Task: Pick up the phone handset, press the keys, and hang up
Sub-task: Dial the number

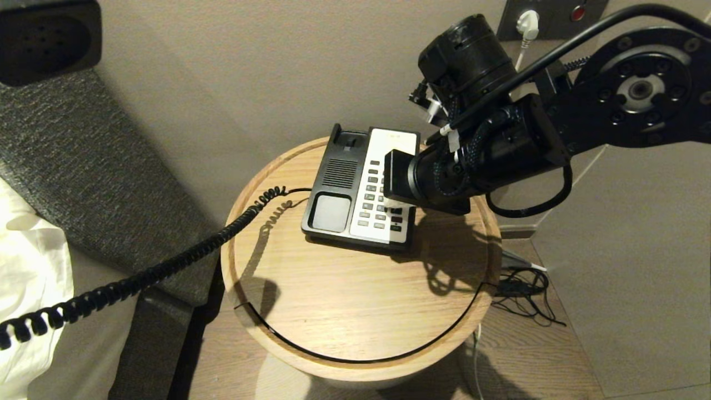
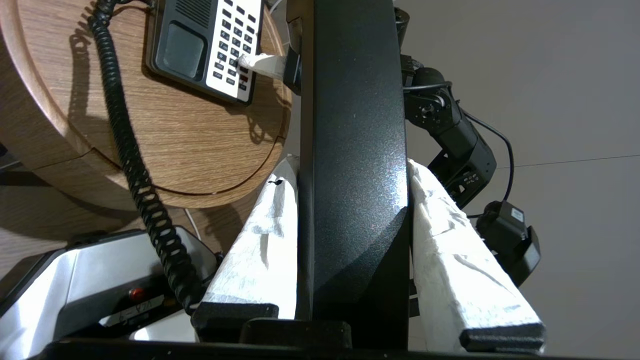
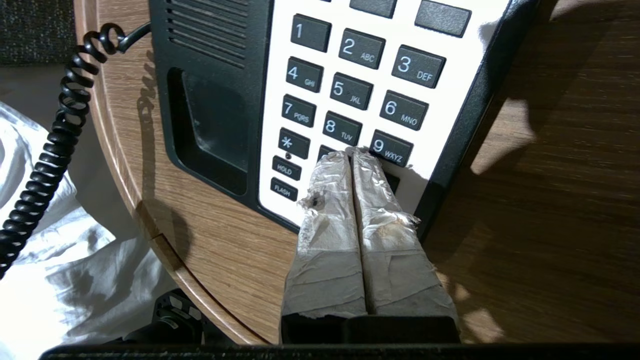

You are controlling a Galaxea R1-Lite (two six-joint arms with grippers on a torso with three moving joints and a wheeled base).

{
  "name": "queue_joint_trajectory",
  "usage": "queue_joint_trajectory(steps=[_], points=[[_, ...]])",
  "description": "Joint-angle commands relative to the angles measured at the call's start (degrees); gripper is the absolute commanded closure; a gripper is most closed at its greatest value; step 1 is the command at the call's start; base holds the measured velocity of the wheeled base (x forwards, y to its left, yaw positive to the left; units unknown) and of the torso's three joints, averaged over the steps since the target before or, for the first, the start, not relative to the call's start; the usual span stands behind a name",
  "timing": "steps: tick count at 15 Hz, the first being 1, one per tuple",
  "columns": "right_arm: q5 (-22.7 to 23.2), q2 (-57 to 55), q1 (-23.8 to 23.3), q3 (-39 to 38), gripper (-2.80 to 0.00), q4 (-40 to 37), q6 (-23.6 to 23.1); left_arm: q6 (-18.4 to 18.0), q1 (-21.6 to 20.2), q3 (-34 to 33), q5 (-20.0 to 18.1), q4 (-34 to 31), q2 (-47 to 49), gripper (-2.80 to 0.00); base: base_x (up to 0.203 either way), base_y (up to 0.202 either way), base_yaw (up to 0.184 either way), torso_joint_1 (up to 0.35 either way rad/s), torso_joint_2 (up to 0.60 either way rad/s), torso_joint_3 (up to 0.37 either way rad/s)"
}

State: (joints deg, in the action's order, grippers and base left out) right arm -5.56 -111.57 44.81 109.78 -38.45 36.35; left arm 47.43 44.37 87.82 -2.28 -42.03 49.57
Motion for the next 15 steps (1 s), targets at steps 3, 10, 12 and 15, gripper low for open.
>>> queue_joint_trajectory(steps=[3, 10, 12, 15], points=[[-0.1, -1.0, 0.0, 0.1, 0.00, 0.0, 0.2, 0.2, 0.0, -1.1, 0.0, -0.2, -0.6, 0.00, 0.000, 0.000, 0.000, 0.000, 0.00, 0.000], [-0.2, -1.6, -0.1, -0.4, 0.00, -0.3, -0.4, 0.2, 0.0, -2.0, 0.0, 0.1, -1.0, 0.00, 0.000, 0.000, 0.000, 0.000, 0.00, 0.000], [-0.3, -1.3, 0.0, -1.2, 0.00, -0.6, -0.9, 0.2, 0.0, -2.2, 0.0, 0.1, -1.1, 0.00, 0.000, 0.000, 0.000, 0.000, 0.00, 0.000], [-0.3, -1.1, 0.1, -0.5, 0.00, -0.5, -0.7, 0.2, 0.0, -2.7, 0.0, 0.1, -1.5, 0.00, 0.000, 0.000, 0.000, 0.000, 0.00, 0.000]])
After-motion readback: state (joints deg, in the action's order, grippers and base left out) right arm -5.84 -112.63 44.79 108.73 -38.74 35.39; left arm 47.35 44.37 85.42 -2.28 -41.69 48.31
